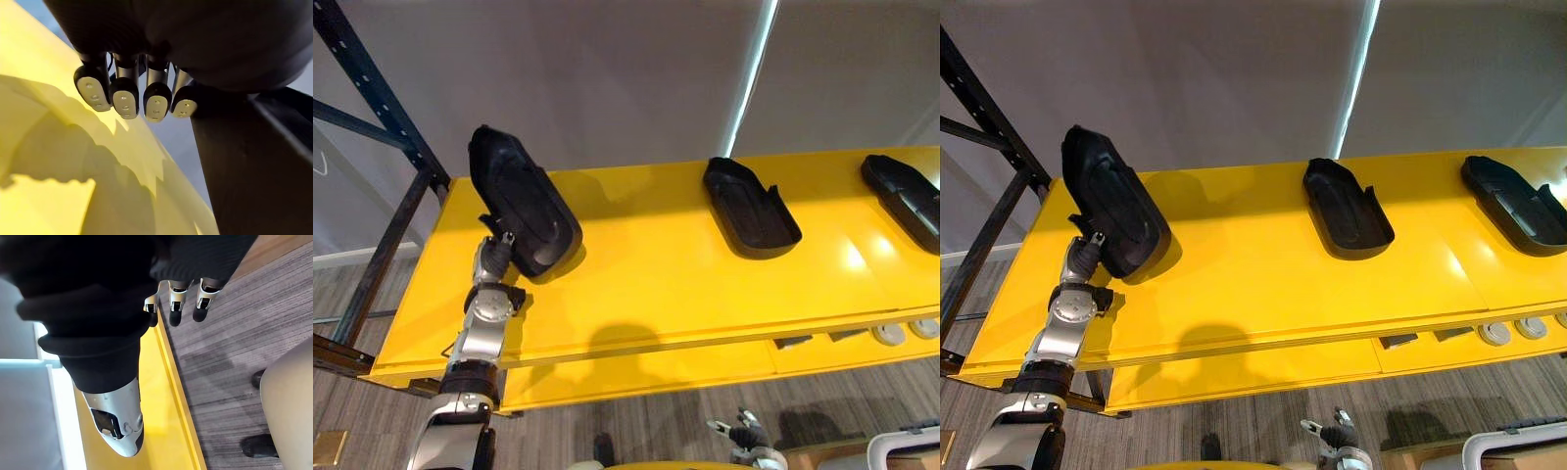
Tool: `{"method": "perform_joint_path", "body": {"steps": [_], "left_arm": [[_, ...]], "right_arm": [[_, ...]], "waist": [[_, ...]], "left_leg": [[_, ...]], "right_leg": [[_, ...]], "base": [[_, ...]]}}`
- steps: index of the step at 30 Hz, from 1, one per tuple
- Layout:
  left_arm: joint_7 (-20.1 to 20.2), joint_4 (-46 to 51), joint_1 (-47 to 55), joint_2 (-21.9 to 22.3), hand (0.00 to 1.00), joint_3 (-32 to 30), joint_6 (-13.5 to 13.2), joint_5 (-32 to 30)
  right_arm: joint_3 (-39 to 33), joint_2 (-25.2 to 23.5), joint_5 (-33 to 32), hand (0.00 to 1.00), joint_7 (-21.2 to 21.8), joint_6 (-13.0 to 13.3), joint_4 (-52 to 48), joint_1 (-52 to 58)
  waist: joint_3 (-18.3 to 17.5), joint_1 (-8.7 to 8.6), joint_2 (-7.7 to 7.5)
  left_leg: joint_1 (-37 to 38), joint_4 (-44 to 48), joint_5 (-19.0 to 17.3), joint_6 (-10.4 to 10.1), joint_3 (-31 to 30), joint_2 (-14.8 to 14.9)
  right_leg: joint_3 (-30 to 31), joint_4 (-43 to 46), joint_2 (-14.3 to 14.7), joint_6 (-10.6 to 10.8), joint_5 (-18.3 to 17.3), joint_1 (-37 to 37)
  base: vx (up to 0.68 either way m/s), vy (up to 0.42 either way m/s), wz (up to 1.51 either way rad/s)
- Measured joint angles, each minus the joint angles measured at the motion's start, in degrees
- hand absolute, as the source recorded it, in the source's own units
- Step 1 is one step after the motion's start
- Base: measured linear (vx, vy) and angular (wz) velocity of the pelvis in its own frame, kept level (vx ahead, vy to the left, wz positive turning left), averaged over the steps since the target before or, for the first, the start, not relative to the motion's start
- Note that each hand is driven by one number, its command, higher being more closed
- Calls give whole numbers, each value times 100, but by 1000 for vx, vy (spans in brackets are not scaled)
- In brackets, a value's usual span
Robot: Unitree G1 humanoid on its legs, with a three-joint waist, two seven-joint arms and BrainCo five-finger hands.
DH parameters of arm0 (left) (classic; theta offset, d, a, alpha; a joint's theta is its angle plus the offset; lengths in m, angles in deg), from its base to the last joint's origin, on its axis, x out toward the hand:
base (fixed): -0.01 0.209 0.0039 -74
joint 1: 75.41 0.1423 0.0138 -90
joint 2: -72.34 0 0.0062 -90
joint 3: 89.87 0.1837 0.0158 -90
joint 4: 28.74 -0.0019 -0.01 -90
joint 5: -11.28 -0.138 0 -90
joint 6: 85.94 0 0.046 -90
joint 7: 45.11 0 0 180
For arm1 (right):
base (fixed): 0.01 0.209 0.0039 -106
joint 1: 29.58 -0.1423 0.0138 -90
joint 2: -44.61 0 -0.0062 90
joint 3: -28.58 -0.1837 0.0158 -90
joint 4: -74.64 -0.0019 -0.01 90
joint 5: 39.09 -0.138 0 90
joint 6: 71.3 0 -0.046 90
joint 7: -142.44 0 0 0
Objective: Walk over and take plastic housings, then place them on the shelf
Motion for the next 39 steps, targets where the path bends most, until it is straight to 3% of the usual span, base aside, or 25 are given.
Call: {"method": "perform_joint_path", "body": {"steps": [5, 13, 14, 25, 30, 33, 39], "left_arm": [[94, -284, -355, -108, 100, 201, 5, -269], [397, -637, -672, -269, 100, 480, 69, -1005], [397, -637, -678, -305, 0, 517, 72, -1073], [495, -644, -690, -382, 0, 535, 169, -1315], [314, -597, -688, -321, 0, 390, 169, -1009], [82, -233, -608, -70, 0, 189, 183, -655], [-319, 1422, -114, 695, 0, 133, 51, 4]], "right_arm": [[53, -1, -1, 0, -1, 6, -8, -58], [53, -12, -3, 0, 1, 22, -10, -72], [53, -12, -2, 0, 2, 22, -9, -92], [54, -11, -2, 0, 7, 22, 12, -115], [55, -3, -1, 0, 7, 21, 22, -115], [56, 2, -2, 0, 4, 19, 36, -114], [56, 10, -2, 0, -10, 6, 44, -125]], "waist": [[28, -109, -1], [49, -129, -2], [88, -138, -4], [143, -129, -2], [143, -107, -2], [145, -82, -5], [147, -56, -5]], "left_leg": [[-14, 0, -4, -3, 49, 0], [-73, 6, -3, -3, 101, 11], [-67, 6, -3, -3, 101, 14], [-46, 4, -1, -2, 99, 14], [-42, 0, 0, -2, 90, 8], [-46, 0, 0, -1, 65, -6], [-65, -30, 2, 1, -17, -31]], "right_leg": [[55, 6, -4, -2, 2, -36], [124, 22, 3, -26, 20, -89], [124, 30, 4, -26, 20, -88], [121, 83, 1, -27, 21, -95], [112, 85, -5, -27, 21, -90], [79, 78, -17, -26, 20, -81], [4, 75, -31, -24, 18, -67]], "base": [[5, -8, -6], [11, -7, -5], [0, 0, 0], [0, 0, 0], [0, 0, 0], [0, 0, 7], [1, -1, 5]]}}
